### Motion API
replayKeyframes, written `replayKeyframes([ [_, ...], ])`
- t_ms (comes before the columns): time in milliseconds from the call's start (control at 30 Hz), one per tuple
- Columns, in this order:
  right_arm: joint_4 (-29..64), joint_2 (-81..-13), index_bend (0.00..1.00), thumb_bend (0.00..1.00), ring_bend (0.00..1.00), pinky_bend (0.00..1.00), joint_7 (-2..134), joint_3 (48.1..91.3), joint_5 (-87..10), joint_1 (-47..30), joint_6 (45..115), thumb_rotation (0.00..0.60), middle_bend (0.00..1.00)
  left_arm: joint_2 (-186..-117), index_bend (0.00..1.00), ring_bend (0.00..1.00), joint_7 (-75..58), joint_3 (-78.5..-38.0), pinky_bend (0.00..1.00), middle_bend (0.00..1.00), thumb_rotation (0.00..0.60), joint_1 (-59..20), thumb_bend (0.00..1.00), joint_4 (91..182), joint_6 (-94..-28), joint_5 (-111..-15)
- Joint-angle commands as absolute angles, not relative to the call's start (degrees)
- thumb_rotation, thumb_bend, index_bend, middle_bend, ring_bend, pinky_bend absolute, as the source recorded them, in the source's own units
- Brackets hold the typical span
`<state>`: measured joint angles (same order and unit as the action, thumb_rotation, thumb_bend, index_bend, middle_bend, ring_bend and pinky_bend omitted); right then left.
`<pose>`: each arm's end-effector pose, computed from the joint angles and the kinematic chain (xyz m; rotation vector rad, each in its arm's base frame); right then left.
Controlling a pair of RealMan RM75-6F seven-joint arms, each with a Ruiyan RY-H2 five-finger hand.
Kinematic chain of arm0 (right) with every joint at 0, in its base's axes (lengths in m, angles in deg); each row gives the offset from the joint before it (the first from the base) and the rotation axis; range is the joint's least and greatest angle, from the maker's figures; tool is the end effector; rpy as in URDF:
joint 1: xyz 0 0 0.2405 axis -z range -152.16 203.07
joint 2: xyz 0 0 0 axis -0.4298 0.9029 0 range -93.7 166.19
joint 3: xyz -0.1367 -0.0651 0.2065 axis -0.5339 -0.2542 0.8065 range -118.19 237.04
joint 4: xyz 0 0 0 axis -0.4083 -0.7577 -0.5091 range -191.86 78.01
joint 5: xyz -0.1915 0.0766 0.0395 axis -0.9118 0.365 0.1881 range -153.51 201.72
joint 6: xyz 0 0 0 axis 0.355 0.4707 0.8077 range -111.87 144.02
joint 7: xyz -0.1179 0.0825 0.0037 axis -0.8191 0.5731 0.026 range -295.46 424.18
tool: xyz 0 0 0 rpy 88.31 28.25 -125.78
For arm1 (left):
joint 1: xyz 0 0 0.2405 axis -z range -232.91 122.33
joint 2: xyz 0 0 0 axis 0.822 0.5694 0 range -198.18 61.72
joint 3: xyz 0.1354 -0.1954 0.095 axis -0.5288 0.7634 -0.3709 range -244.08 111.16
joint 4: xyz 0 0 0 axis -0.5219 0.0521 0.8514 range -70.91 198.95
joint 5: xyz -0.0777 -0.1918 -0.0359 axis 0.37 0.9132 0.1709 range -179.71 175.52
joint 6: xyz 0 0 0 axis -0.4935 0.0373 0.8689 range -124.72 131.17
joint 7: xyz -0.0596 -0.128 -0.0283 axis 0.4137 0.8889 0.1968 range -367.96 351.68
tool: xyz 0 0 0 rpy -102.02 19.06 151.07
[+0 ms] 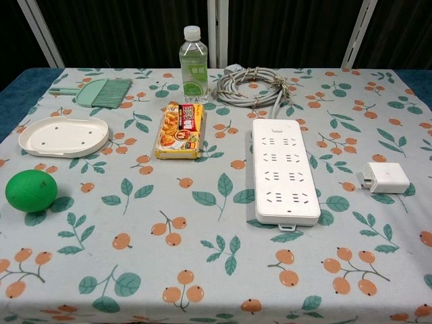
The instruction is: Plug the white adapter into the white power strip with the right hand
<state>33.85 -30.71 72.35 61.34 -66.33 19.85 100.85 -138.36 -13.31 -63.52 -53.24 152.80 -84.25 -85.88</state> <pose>-0.3010 -0.1810 0.1383 1.4168 -1.0087 1.0615 -0.3249 0.1657 0.1384 -1.3157 -0.8846 -0.8362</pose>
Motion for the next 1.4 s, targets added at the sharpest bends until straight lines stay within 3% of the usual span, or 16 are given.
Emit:
replayKeyframes([
  [33,34.03,-30.79,0.09,0.11,0.00,0.00,71.99,61.42,-66.03,19.58,100.32,0.600,0.09,-138.52,0.04,0.00,-13.29,-63.41,0.00,0.00,0.600,-53.14,0.14,152.62,-84.02,-85.63],
  [400,33.55,-31.29,0.08,0.11,0.00,0.00,72.18,61.68,-65.76,19.56,100.67,0.600,0.09,-138.71,0.04,0.00,-13.35,-63.50,0.00,0.00,0.600,-53.19,0.14,152.60,-84.27,-85.83],
  [567,29.89,-34.39,0.06,0.09,0.01,0.01,71.14,62.18,-65.25,18.99,100.23,0.600,0.18,-138.71,0.04,0.00,-13.43,-63.66,0.00,0.00,0.600,-53.21,0.14,152.73,-84.52,-86.30],
  [800,20.14,-43.32,0.30,0.01,0.08,0.12,64.50,64.47,-62.62,17.25,99.42,0.600,0.30,-139.10,0.04,0.00,-12.87,-63.93,0.00,0.00,0.600,-53.64,0.14,152.34,-84.79,-86.21],
  [1233,15.97,-49.69,0.32,0.03,0.08,0.12,63.40,63.30,-60.26,12.02,88.02,0.600,0.26,-139.63,0.04,0.00,-11.77,-63.89,0.00,0.00,0.600,-53.50,0.14,151.21,-84.27,-86.05],
  [1400,16.47,-51.02,0.34,0.03,0.06,0.06,61.04,63.88,-58.58,10.14,84.84,0.600,0.24,-140.03,0.04,0.00,-11.31,-63.92,0.00,0.00,0.600,-53.30,0.14,150.60,-83.78,-85.98],
])
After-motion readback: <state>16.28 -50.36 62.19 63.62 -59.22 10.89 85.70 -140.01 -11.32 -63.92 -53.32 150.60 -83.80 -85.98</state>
